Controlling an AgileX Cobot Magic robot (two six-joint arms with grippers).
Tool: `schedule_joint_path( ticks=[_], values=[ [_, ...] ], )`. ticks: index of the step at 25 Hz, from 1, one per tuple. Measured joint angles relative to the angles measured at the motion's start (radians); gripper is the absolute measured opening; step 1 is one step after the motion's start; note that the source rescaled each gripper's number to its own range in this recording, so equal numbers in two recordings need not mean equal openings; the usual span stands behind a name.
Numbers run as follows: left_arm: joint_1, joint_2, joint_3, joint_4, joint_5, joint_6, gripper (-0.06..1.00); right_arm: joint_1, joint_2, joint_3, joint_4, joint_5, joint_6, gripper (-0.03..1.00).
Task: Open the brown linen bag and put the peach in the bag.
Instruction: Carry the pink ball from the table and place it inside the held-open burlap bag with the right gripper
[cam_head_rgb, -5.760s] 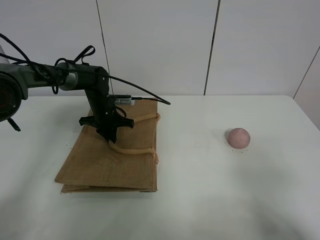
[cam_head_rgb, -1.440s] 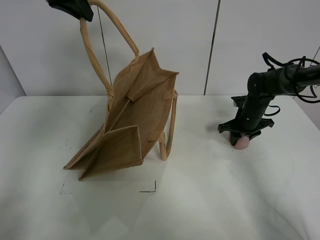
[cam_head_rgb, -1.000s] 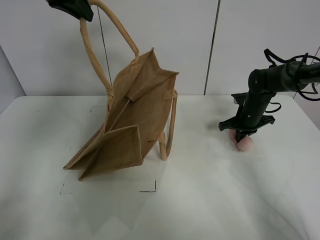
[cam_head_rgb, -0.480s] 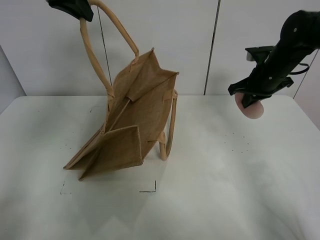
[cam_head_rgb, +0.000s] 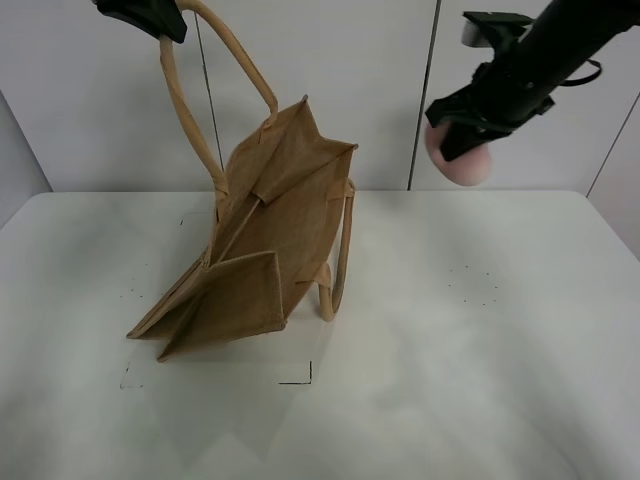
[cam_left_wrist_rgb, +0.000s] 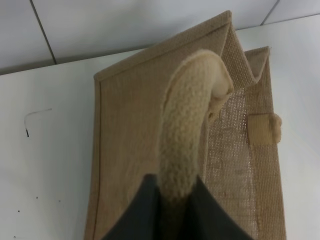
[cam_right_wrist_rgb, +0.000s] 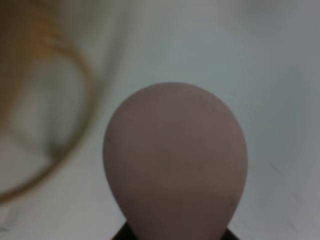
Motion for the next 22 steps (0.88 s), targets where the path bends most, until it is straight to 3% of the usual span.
schedule_joint_path(
  ticks=[3,9,13,17,22],
  values=[
    [0.000,0.000,0.000,0.000,0.000,0.000,0.00,0.071,0.051,-0.034,0.096,-0.026,-0.051,0.00],
    [0.000,0.000,0.000,0.000,0.000,0.000,0.00,0.183,0.219,-0.040,0.286,-0.168,-0.148,0.00],
    [0.000,0.000,0.000,0.000,0.000,0.000,0.00,0.220,0.327,-0.040,0.497,-0.263,-0.362,0.00],
    [0.000,0.000,0.000,0.000,0.000,0.000,0.00,0.225,0.392,-0.040,0.684,-0.283,-0.553,0.00],
    [0.000,0.000,0.000,0.000,0.000,0.000,0.00,0.230,0.438,-0.040,0.766,-0.339,-0.744,0.00]
  ],
)
